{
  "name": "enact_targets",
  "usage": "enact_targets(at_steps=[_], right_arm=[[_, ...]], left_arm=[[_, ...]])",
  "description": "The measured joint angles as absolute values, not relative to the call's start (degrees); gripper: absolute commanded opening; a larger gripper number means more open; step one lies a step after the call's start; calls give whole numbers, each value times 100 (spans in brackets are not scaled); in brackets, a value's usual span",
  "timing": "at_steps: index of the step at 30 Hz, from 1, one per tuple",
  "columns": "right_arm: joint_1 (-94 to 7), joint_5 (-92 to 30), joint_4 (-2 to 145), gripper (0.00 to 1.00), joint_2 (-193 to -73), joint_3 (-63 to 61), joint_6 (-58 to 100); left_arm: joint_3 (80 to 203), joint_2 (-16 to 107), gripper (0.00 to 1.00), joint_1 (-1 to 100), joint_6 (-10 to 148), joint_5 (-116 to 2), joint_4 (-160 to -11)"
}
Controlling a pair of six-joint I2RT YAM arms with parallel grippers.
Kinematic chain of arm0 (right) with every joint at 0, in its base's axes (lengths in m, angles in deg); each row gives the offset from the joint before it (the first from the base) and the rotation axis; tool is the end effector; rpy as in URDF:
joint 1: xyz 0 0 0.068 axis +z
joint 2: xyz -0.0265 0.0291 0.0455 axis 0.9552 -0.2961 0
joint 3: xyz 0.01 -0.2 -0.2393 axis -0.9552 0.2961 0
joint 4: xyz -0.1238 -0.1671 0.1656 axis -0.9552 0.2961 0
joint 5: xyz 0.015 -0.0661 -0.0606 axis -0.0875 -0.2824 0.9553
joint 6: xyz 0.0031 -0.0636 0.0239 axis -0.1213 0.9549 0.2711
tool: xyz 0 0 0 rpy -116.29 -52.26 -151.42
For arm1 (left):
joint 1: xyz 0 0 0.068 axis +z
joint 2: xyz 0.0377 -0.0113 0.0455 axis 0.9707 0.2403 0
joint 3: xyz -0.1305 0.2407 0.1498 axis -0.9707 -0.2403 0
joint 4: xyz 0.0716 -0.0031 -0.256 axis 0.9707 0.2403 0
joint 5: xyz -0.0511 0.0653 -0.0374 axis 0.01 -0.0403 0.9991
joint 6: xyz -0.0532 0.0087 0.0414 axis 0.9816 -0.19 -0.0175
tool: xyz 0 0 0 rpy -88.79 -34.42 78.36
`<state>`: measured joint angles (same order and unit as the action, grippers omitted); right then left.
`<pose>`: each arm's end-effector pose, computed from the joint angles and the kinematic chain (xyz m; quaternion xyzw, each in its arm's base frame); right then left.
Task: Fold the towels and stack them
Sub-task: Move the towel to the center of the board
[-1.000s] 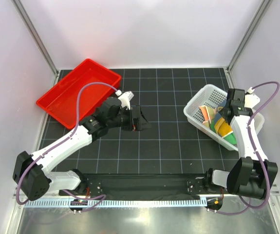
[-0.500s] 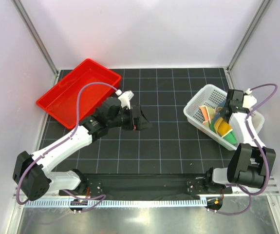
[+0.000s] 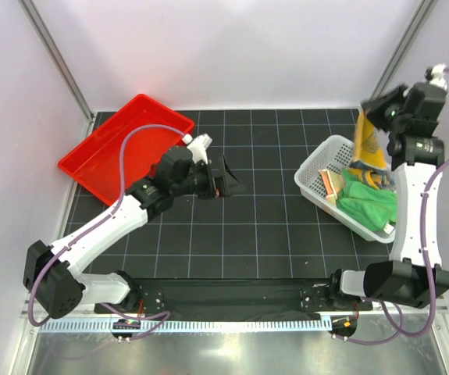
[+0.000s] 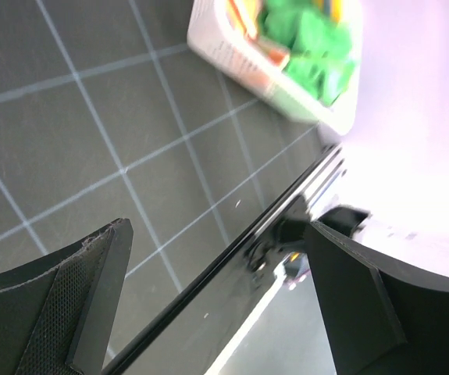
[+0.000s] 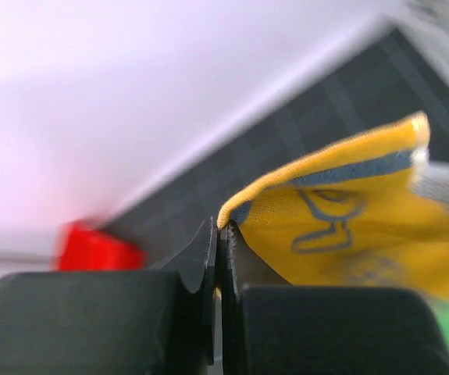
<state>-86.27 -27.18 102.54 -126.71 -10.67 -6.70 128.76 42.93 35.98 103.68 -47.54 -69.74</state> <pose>0.2878 -0.0654 0.4641 0.3187 0.7618 0.1285 0.5491 0.2167 -0.2043 0.3484 0.0371 0.8448 -0.4484 0.2897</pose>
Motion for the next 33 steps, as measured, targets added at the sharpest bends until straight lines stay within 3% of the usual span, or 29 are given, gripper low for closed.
enact_targets(at_steps=[6,10,13,19,23,28,29,30,32,33], right_arm=[[-7736,-4741,9546,1,-12409,-2169,-1073],[-6105,-5131,9572,1,-12367,-2276,-996],[-5436,-5297,9459,1,-12426,-2184,-1042],[-4667,-5408,8713,1,-12391,-309,-983],[-3902,-5235,8713,2,-13084,1171,-712],[-3152,-4840,9284,3,-14074,1586,-201],[-3109,-4829,9352,6,-14085,1573,-102],[-3100,-4829,9424,24,-14085,1521,-19],[-3126,-4816,9717,42,-14161,1165,221],[-3135,-4785,9771,46,-14220,988,322]], left_arm=[[13415,4179,96,4227,10585,-4715,-6990],[13455,3915,96,5008,10631,-4700,-6913],[13547,3880,95,5408,10609,-4711,-6723],[13492,3755,95,5550,10510,-4925,-6275],[13059,3405,94,5550,10390,-5478,-6008],[12417,3104,95,5550,10357,-6009,-5811],[12288,3060,95,5550,10362,-6068,-5803],[12181,3027,94,5550,10371,-6103,-5790],[12054,2992,94,5550,10384,-6120,-5776],[12025,2992,94,5550,10397,-6125,-5774]])
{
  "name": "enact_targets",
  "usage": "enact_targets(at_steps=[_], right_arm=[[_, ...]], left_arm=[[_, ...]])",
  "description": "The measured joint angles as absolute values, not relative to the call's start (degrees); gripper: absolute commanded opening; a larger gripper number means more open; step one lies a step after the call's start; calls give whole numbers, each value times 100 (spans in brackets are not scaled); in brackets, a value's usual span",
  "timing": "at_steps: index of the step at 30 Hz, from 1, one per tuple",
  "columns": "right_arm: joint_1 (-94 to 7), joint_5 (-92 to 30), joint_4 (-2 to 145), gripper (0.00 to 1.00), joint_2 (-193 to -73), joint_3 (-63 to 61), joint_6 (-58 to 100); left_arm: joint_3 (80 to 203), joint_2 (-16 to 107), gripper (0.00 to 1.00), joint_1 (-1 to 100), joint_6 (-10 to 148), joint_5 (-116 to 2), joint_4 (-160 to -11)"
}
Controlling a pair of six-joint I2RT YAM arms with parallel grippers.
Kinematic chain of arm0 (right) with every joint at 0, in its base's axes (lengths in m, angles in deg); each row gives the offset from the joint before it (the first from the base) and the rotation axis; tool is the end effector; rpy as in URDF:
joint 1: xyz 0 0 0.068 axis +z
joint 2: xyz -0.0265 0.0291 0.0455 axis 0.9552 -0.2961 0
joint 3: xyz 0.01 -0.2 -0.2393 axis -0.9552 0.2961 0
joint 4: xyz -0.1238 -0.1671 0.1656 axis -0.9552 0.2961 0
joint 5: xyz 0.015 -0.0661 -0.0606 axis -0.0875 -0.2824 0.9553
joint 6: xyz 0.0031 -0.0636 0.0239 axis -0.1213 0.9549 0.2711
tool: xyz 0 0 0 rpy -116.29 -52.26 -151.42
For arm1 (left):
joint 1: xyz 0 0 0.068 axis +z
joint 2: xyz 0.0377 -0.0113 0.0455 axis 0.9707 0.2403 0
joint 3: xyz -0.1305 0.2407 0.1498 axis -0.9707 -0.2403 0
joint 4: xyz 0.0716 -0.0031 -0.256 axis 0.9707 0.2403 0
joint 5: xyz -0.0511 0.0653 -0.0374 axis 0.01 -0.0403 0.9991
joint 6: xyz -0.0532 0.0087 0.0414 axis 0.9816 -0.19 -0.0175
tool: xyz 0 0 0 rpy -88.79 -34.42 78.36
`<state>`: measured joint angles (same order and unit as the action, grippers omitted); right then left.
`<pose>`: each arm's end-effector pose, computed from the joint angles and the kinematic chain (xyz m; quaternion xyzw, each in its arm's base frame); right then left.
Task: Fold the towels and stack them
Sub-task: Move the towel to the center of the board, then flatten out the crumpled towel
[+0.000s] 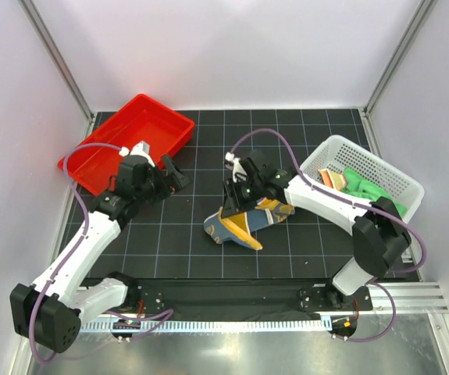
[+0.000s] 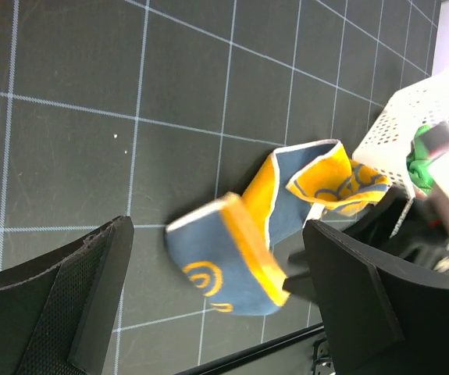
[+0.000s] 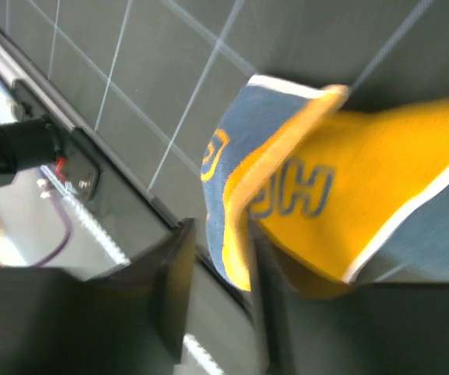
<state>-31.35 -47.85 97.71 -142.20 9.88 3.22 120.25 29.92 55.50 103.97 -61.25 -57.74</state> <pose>0.2460 0.2472 0.2651 -0.2031 0.9059 0.3382 0.1542 0.2112 -0.0835 0.3248 -0.1807 0.8652 -0.2820 0.3732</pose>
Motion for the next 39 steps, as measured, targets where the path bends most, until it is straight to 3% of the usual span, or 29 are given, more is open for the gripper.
enact_targets(at_steps=[3,7,12,16,24,32,39], right_arm=[[-3154,-4466,10051,53,-14533,286,728],[-3165,-3732,10410,55,-14535,-5,916],[-2949,-3061,10198,54,-13278,1412,591],[-2394,-2392,10375,53,-12454,2524,-583],[-1259,-1336,10305,57,-12002,3125,-1591],[-105,-379,10025,57,-12662,3173,-887],[37,78,9596,53,-13121,3285,-181]], left_arm=[[12008,2990,94,5550,10419,-6125,-5776],[11999,3121,93,5550,10421,-6079,-5785],[11958,3698,84,5552,10427,-5703,-5851],[11798,4028,82,5515,10331,-5355,-5921],[12104,4846,77,5154,9752,-5211,-6002],[12318,5294,81,4745,9702,-5312,-5954],[12773,5342,85,4776,9018,-5244,-5895]])
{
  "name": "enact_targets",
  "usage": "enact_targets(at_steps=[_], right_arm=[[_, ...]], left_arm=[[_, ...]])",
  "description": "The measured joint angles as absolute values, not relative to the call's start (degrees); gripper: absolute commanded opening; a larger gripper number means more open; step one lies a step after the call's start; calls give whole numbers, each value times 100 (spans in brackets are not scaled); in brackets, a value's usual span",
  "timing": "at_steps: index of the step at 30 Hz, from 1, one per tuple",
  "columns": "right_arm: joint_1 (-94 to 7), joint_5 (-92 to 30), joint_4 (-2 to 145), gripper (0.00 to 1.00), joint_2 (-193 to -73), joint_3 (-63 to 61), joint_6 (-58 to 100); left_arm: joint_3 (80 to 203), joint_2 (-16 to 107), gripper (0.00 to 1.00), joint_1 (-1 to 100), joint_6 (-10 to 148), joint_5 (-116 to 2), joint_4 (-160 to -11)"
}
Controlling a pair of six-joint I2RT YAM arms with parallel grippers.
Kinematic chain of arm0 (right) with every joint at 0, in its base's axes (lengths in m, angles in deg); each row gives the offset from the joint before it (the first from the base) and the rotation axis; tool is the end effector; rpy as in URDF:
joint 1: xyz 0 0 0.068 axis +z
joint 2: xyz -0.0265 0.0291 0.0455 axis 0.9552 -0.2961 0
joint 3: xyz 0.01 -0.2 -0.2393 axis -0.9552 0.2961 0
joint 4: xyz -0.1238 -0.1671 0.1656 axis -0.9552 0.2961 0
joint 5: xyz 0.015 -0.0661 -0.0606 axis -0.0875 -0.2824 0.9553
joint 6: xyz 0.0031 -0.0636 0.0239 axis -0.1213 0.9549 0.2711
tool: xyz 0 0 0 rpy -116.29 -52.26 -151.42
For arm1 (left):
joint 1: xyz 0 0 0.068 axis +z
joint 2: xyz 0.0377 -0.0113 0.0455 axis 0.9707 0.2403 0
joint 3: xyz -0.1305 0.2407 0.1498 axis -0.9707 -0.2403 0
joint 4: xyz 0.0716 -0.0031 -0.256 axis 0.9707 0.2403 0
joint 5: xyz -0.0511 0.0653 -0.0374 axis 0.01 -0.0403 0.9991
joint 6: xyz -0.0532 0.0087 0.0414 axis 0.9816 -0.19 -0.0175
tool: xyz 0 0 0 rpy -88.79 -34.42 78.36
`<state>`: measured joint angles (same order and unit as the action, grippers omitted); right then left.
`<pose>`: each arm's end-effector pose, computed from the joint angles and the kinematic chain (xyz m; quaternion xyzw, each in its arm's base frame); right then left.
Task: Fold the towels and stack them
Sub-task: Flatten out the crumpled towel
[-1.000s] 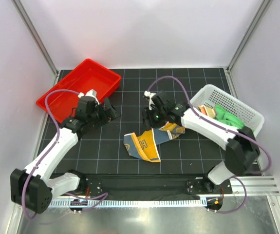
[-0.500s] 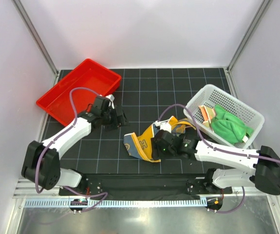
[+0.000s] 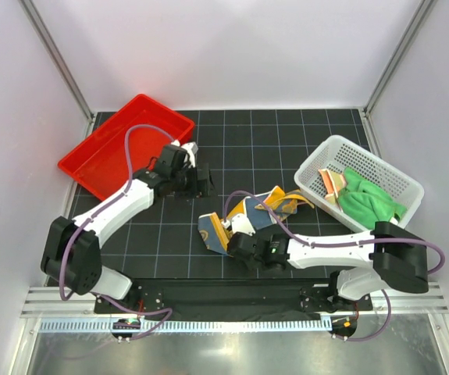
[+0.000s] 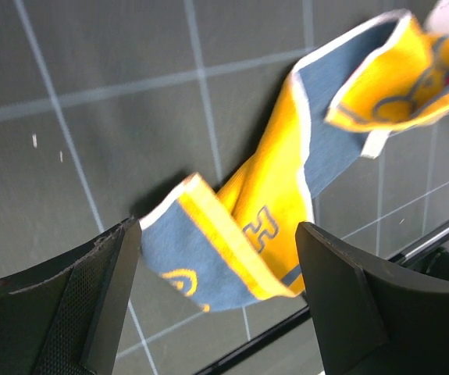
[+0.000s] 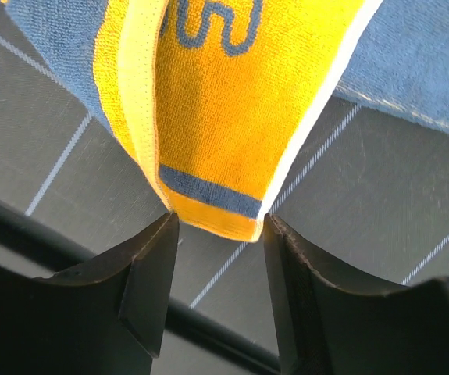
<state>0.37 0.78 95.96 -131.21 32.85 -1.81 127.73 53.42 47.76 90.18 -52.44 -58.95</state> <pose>0.0953 0.2371 0.1972 -0.3071 0.9006 0.0517 0.3030 0.2738 -0.1615 0.2696 0.0051 0.9321 -0.2648 0.2470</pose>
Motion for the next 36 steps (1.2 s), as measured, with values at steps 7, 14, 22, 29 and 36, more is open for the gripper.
enact_targets(at_steps=[7,14,22,29,36], right_arm=[[41,69,9129,52,-13217,3578,278],[39,-333,8829,52,-13250,3584,538],[41,-429,8716,11,-13342,3650,573],[-125,-624,9417,1,-13300,3073,573],[-2383,-1924,10270,1,-12601,1982,864]], left_arm=[[13269,5464,84,5270,8725,-4864,-6023],[13271,5738,84,6011,8744,-4348,-6067],[13271,5738,83,6052,8681,-4085,-6076],[13317,5867,81,6052,8318,-3548,-6384],[14034,6878,80,6052,7700,-2284,-6756]])
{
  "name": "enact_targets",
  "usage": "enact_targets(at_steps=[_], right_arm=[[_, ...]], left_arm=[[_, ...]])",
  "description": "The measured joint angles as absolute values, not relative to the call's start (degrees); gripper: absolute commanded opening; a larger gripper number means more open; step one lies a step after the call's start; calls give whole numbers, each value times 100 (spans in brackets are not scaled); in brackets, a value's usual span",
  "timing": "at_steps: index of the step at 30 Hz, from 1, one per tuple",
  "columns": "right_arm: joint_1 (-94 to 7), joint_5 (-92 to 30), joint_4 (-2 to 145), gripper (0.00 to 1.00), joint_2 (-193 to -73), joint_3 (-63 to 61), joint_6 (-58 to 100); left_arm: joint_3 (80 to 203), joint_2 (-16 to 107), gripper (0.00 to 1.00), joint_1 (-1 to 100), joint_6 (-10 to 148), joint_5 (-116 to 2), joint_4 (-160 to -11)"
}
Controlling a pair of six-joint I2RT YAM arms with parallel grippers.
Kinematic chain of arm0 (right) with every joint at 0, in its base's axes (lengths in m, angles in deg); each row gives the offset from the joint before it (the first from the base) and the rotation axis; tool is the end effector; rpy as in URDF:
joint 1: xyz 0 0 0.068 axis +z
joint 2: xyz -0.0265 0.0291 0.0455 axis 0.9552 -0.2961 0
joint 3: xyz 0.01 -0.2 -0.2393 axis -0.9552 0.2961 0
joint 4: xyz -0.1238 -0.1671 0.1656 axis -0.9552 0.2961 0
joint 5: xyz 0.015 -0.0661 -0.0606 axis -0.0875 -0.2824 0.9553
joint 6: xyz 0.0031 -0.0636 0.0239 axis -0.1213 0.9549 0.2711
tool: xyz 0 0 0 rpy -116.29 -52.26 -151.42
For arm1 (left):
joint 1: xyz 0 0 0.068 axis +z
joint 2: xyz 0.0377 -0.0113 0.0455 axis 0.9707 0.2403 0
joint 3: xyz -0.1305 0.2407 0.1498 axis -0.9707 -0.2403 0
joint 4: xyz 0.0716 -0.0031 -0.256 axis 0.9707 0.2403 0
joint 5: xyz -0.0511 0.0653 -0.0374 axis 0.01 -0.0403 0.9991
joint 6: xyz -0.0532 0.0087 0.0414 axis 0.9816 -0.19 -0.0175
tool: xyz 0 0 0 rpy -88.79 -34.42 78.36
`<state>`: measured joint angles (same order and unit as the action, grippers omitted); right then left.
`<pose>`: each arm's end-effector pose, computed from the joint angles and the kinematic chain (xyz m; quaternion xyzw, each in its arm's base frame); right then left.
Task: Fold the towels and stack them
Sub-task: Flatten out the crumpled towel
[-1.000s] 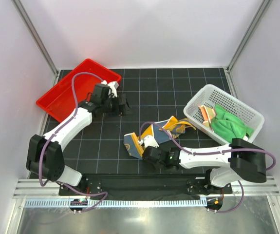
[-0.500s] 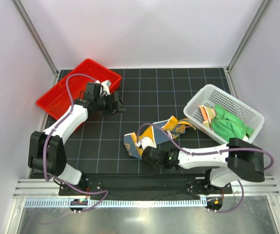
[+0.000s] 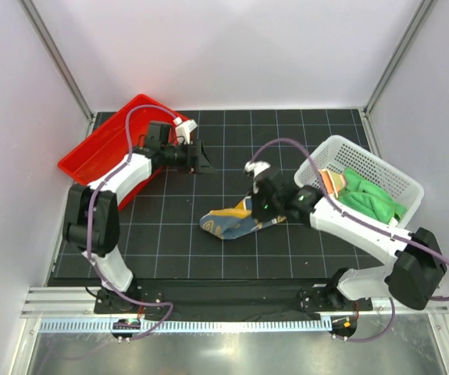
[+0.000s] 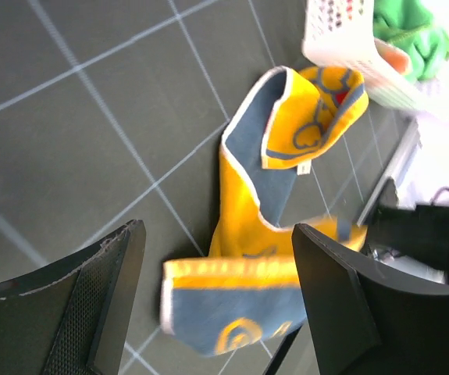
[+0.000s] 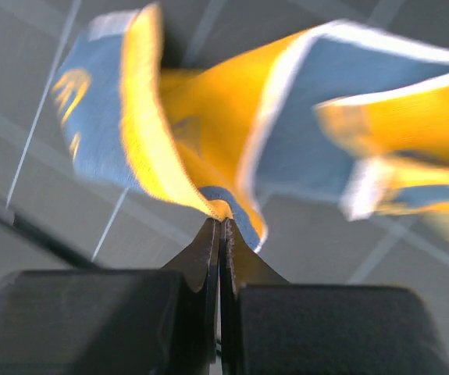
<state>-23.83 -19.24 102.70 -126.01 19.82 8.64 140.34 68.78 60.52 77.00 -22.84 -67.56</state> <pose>0.1821 0.2029 0.2793 -0.2311 0.9143 0.1561 0.2938 0.3719 -0.1419 0.2746 0.1154 0.8604 -0.4266 0.2539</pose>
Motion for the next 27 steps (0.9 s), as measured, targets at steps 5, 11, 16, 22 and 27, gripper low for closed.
enact_targets(at_steps=[5,11,16,22,27], right_arm=[[-3670,-2630,10678,1,-13230,1495,1163],[-4103,-2949,11008,1,-13899,1527,1222],[-4101,-2919,11081,1,-13727,1908,1052],[-4086,-2932,11244,1,-13108,2598,663],[-4077,-2991,11107,1,-12822,2605,383]], left_arm=[[14451,7646,77,6050,7378,-1828,-6681],[14550,8098,77,5908,7234,-1985,-6408],[14436,8052,79,5399,7293,-2794,-5993],[13844,7737,80,5226,7603,-3425,-5608],[13711,7652,73,5198,7719,-3213,-5709]])
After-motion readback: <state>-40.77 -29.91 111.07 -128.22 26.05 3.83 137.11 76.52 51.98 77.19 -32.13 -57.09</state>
